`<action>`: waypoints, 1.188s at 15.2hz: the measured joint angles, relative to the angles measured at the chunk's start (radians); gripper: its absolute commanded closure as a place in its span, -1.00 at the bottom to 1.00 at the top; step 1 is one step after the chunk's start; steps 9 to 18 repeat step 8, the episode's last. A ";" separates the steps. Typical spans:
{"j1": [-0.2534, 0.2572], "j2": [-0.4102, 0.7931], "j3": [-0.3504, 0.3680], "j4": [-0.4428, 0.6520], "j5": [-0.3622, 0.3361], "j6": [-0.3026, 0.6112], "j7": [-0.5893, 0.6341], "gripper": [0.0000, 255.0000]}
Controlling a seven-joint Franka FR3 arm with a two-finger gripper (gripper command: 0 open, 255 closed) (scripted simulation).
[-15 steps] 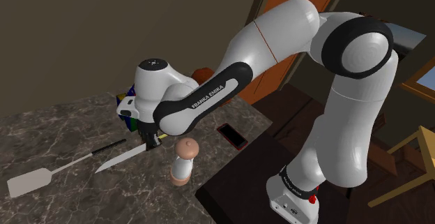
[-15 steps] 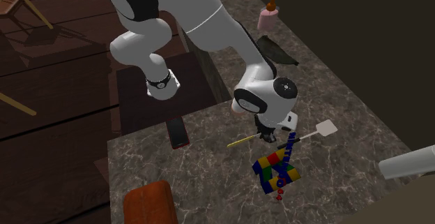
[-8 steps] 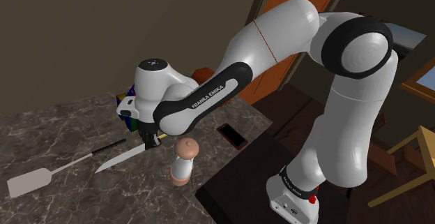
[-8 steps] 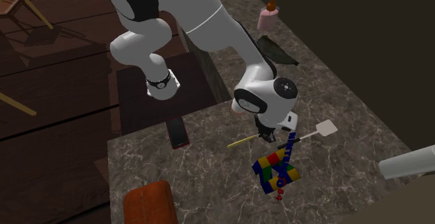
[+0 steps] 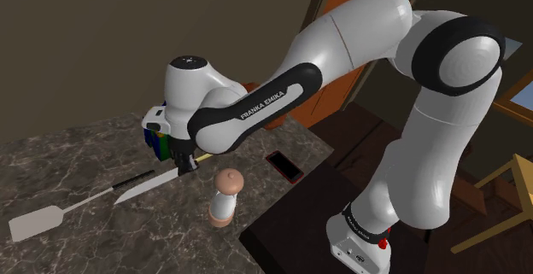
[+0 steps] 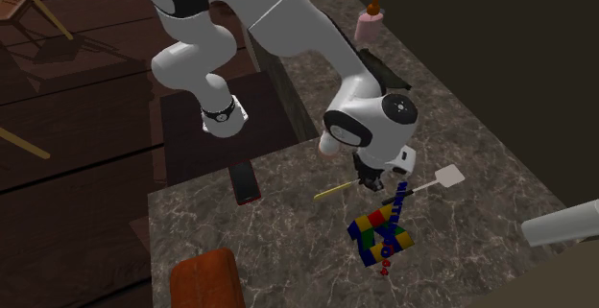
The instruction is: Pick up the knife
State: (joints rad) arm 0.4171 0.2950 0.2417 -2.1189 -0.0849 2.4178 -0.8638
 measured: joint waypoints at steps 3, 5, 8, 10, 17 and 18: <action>-0.003 -0.024 0.004 0.013 0.010 -0.036 -0.006 1.00; -0.005 -0.042 0.006 0.017 0.017 -0.058 -0.012 1.00; -0.008 -0.066 0.010 0.024 0.026 -0.088 -0.017 1.00; -0.008 -0.066 0.010 0.024 0.026 -0.088 -0.017 1.00; -0.008 -0.066 0.010 0.024 0.026 -0.088 -0.017 1.00; -0.008 -0.066 0.010 0.024 0.026 -0.088 -0.017 1.00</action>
